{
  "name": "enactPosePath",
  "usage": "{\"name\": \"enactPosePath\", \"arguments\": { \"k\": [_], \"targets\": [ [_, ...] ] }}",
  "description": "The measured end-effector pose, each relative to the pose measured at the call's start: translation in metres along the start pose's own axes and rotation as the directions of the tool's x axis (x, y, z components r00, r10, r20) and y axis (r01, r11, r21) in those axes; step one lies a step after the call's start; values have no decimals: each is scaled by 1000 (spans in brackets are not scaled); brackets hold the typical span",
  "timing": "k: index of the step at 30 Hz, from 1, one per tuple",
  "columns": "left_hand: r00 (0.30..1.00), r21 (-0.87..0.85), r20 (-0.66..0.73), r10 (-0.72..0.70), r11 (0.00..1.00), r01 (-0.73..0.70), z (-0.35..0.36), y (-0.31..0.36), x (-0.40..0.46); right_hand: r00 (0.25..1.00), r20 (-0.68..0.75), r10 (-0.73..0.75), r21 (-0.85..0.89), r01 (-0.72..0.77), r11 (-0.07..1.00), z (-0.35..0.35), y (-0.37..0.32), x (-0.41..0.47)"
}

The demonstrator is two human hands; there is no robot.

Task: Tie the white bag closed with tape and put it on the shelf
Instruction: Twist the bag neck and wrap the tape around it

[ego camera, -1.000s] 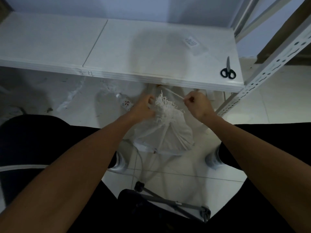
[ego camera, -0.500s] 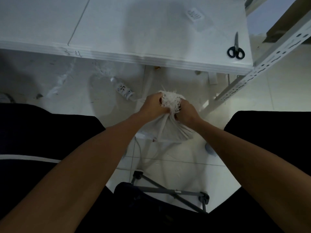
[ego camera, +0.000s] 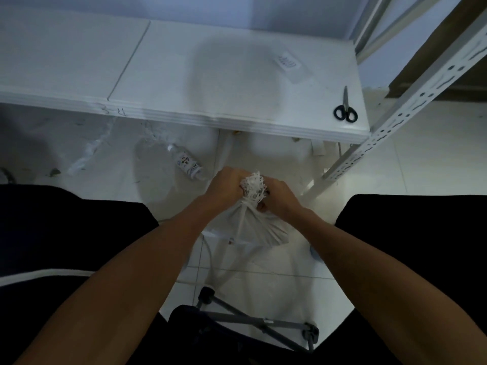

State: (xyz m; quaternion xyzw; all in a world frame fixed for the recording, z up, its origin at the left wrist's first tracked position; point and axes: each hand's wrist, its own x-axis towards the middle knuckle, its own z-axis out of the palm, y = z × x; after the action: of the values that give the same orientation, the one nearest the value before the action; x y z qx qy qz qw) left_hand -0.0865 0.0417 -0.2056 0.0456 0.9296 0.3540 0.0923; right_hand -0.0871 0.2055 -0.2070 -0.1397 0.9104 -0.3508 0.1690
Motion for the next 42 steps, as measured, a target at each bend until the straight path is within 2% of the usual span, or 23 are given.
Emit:
{"name": "enactPosePath", "arguments": {
  "k": [2,6,10,13,15,18,20,21,23,25,27,28,30,31,33,38,42],
  "targets": [
    [998,5,-44,51,999,-50,0,2,-4,1000,17,-6,-27,7,1000,1,1,0],
    [985,-125,-163,50,990,-71,5,-4,-9,999,36,-26,-26,26,999,6,7,4],
    [985,-233,-165,-60,972,20,13,-17,1,981,181,-62,100,45,994,8,17,11],
    [970,-306,-121,-208,938,163,20,-22,7,951,309,-32,127,-8,992,7,24,13],
    [942,-402,-61,-329,872,279,22,-24,10,942,335,-32,110,-5,994,7,26,15],
    [912,-514,24,-410,777,363,21,-28,11,974,206,-92,60,81,995,14,28,18],
    [911,-563,113,-397,730,388,18,-29,9,989,113,-96,51,91,995,19,30,17],
    [902,-618,181,-391,669,414,16,-27,7,992,74,-104,58,99,993,21,32,17],
    [869,-728,339,-360,485,485,10,-27,5,996,19,-85,86,83,993,24,37,16],
    [866,-773,433,-251,390,500,2,-34,3,999,-12,-33,154,35,987,23,42,16],
    [881,-774,455,-134,430,465,-2,-46,1,1000,-22,19,225,-13,974,19,44,16],
    [890,-724,440,-119,539,430,-3,-48,-2,999,-13,39,250,-34,968,17,43,15],
    [936,-446,334,-111,856,261,-1,-46,-5,999,8,48,262,-49,964,17,40,13],
    [955,-314,277,-105,929,193,3,-44,-5,999,15,45,255,-48,966,18,40,13],
    [979,-223,191,-75,968,118,9,-39,-7,998,23,64,241,-68,968,21,40,12],
    [995,-250,98,-33,967,57,20,-35,-10,996,70,60,167,-71,983,18,41,16],
    [994,-66,48,102,993,-98,23,-26,-7,996,81,24,131,-34,991,16,42,18]
  ]
}}
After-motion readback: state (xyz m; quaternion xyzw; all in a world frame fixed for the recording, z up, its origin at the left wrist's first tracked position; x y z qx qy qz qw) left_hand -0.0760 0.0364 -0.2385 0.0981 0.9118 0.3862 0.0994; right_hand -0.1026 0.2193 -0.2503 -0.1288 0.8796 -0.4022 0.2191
